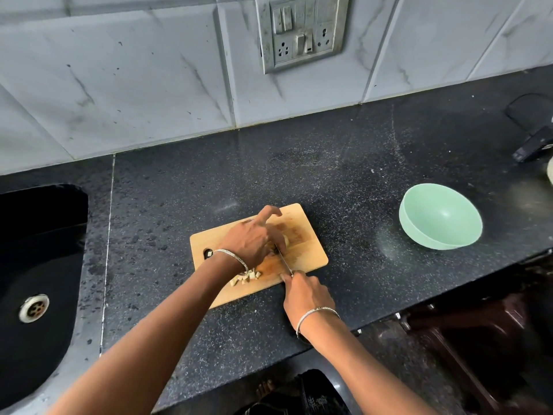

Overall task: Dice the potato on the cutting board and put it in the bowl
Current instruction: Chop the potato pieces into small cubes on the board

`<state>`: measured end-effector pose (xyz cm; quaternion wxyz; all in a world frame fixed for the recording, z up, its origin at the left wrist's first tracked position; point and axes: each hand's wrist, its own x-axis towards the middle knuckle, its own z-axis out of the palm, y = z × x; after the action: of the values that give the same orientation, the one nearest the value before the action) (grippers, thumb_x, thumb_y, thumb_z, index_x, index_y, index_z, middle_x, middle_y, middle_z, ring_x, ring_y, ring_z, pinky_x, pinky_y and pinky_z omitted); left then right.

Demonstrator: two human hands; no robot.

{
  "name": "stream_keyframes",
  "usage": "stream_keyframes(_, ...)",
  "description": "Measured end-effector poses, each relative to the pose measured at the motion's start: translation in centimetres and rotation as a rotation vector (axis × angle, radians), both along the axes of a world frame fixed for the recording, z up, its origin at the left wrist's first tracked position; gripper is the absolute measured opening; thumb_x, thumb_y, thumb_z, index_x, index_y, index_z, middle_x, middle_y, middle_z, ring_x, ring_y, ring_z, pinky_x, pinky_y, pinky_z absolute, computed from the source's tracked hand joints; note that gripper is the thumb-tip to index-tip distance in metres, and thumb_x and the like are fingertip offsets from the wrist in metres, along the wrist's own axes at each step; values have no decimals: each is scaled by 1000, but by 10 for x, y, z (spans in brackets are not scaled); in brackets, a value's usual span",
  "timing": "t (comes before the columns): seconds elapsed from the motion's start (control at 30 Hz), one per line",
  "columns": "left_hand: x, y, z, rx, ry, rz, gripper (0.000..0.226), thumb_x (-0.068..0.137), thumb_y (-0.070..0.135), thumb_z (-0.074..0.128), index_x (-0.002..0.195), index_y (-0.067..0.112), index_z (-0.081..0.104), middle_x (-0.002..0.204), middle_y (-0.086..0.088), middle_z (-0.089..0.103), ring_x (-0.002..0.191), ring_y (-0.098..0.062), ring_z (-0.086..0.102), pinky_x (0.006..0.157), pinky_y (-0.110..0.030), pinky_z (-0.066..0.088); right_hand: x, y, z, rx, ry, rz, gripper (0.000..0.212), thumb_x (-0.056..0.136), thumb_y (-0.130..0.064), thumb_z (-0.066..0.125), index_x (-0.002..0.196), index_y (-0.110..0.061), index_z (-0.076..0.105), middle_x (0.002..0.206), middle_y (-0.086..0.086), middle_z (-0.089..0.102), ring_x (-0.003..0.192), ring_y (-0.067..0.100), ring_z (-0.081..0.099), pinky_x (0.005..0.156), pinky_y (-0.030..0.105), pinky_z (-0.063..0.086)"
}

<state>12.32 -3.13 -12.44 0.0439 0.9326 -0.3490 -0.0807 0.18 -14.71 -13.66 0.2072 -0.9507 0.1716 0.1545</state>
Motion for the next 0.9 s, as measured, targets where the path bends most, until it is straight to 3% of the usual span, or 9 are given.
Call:
stream_keyframes(0.23,2,-6,5,3,37,13,26,84,20,67,91,45,68,146,12,23,87,-15,61,71,-34,56,-21,-9,2,30,37,7,45,103,-46,27,113,-11,54,114,13,63,107,37,60,70,37,41)
stream_keyframes(0.4,1,-3,2,-60,53,12,22,84,25,68,89,47,67,143,16,32,93,-13,60,67,-32,55,-56,-47,20,148,168,46,44,101,-51,28,91,-18,55,94,8,64,96,32,63,74,35,46)
stream_keyframes(0.47,0,1,-1,-112,65,20,23,83,25,70,91,47,67,137,17,39,96,-13,60,68,-31,53,-56,-70,38,218,237,74,47,101,-50,33,86,-14,59,74,2,60,71,20,64,59,25,45)
stream_keyframes(0.53,-2,6,-5,-172,78,40,25,80,27,74,94,47,68,132,18,44,96,-12,60,70,-31,51,-52,-88,56,349,325,34,51,99,-52,38,83,-10,62,58,-1,51,42,12,46,38,19,33)
stream_keyframes(0.57,-3,9,-7,-207,93,65,28,78,29,76,96,48,68,131,18,45,94,-11,59,71,-30,51,-49,-95,62,406,355,2,52,98,-53,39,84,-9,62,57,0,48,40,12,40,36,19,29)
stream_keyframes(0.67,-6,17,-15,-352,109,174,40,72,26,81,102,48,68,122,16,52,87,-9,58,73,-31,51,-35,-97,65,429,276,-32,51,97,-54,39,82,-11,62,58,0,49,43,12,40,38,22,29)
stream_keyframes(0.77,-13,17,-21,-474,86,327,52,66,19,83,111,40,67,108,12,61,86,-9,62,72,-31,54,-20,-74,52,335,76,-19,48,100,-50,35,82,-16,63,59,-9,54,52,11,48,53,28,38)
stream_keyframes(0.83,-18,14,-24,-436,82,426,55,64,27,85,115,35,64,105,10,66,90,-11,65,74,-33,55,-13,-55,38,247,14,-15,49,101,-50,30,92,-15,64,81,2,66,75,23,61,73,35,47)
stream_keyframes(0.9,-21,12,-29,-353,64,475,54,64,36,85,114,32,65,106,7,69,95,-17,65,78,-36,55,-10,-38,24,188,-5,1,52,100,-52,26,98,-15,61,99,11,66,92,33,61,81,40,47)
